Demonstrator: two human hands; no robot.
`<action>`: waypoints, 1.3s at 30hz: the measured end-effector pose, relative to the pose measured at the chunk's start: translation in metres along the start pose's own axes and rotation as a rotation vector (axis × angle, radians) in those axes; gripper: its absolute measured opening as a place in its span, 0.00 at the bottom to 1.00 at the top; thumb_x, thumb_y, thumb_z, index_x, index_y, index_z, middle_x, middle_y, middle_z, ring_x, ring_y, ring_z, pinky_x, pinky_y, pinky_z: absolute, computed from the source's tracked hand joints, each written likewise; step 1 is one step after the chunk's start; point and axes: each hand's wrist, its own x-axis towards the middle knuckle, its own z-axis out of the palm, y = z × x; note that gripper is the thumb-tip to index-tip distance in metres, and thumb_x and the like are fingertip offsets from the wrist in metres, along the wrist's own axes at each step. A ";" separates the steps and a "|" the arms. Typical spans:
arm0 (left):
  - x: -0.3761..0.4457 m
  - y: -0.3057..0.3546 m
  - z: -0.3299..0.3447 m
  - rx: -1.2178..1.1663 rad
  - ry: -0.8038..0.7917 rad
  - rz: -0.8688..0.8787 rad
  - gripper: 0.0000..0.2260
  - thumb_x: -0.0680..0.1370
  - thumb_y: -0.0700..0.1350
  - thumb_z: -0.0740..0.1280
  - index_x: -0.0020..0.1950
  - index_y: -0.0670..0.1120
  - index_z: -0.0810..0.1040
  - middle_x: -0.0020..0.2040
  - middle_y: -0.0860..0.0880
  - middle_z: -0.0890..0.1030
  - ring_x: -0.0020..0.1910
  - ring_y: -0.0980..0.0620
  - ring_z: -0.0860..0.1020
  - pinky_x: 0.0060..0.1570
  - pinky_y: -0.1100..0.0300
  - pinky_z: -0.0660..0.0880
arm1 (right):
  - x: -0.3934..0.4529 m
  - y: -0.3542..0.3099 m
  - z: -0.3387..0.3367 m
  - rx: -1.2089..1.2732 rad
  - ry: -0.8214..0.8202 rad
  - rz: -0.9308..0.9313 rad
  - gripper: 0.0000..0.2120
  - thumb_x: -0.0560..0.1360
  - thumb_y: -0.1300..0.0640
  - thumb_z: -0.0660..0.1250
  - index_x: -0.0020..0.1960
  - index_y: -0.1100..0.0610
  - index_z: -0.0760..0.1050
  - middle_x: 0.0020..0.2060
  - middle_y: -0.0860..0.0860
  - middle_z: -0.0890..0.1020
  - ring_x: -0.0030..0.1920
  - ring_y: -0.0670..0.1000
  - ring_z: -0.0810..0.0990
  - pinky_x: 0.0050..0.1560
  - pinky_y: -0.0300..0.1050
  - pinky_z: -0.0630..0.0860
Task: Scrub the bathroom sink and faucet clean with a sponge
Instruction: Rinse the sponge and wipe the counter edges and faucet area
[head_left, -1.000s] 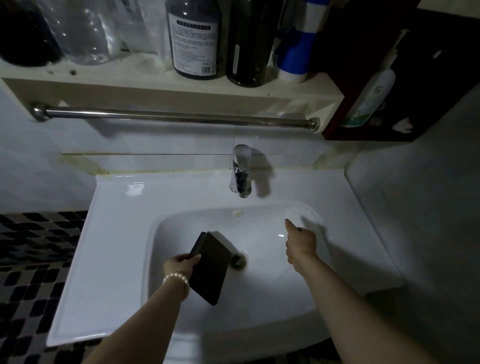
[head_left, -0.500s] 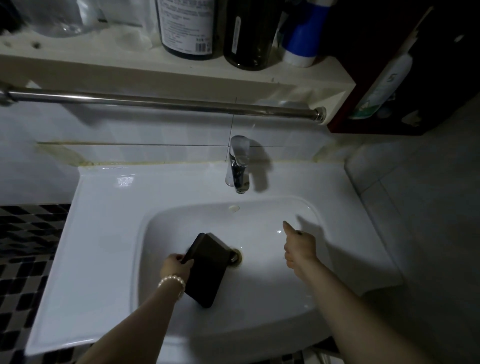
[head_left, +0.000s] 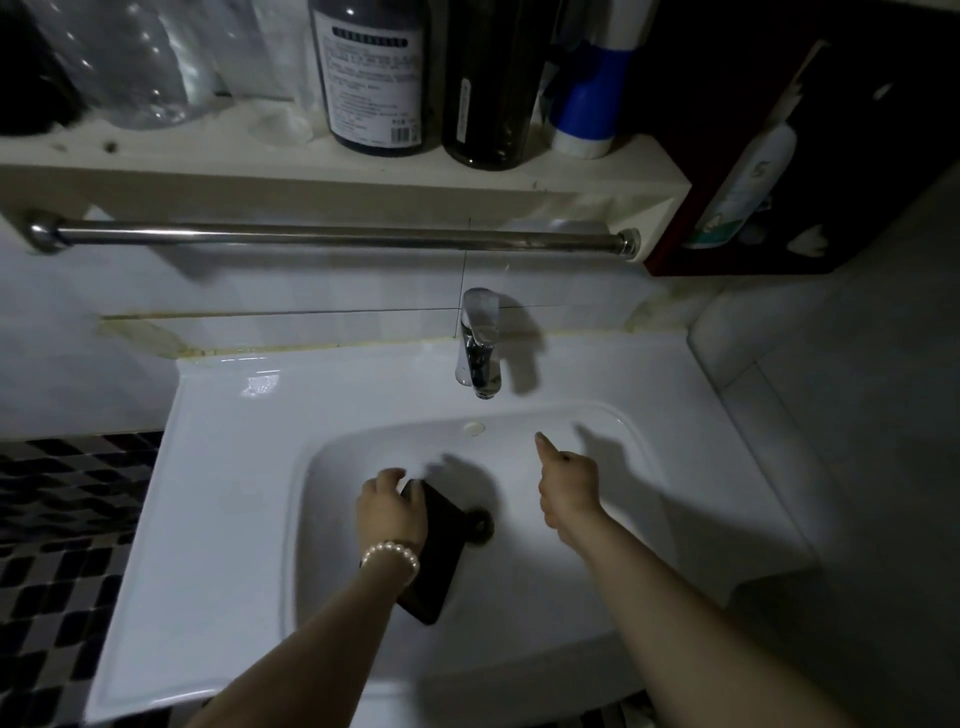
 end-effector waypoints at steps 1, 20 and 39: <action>-0.004 0.012 0.002 -0.087 -0.032 0.018 0.13 0.78 0.46 0.63 0.60 0.42 0.75 0.57 0.42 0.77 0.52 0.46 0.76 0.54 0.56 0.71 | -0.001 -0.002 0.000 -0.005 0.010 -0.008 0.26 0.74 0.44 0.66 0.29 0.52 0.54 0.25 0.51 0.58 0.24 0.49 0.55 0.26 0.34 0.55; -0.066 0.102 0.015 -0.822 -0.486 -0.238 0.17 0.80 0.54 0.56 0.52 0.44 0.77 0.51 0.44 0.80 0.50 0.46 0.78 0.49 0.52 0.75 | -0.048 0.005 -0.039 0.598 -0.351 0.114 0.10 0.77 0.69 0.61 0.51 0.59 0.78 0.39 0.56 0.81 0.34 0.50 0.79 0.30 0.38 0.77; -0.098 0.185 0.094 -0.919 -0.402 -0.402 0.24 0.81 0.57 0.50 0.48 0.42 0.78 0.48 0.42 0.82 0.47 0.45 0.80 0.41 0.55 0.77 | 0.017 -0.021 -0.088 -0.045 -0.147 -0.241 0.16 0.77 0.46 0.62 0.34 0.52 0.77 0.34 0.50 0.84 0.38 0.53 0.83 0.37 0.45 0.77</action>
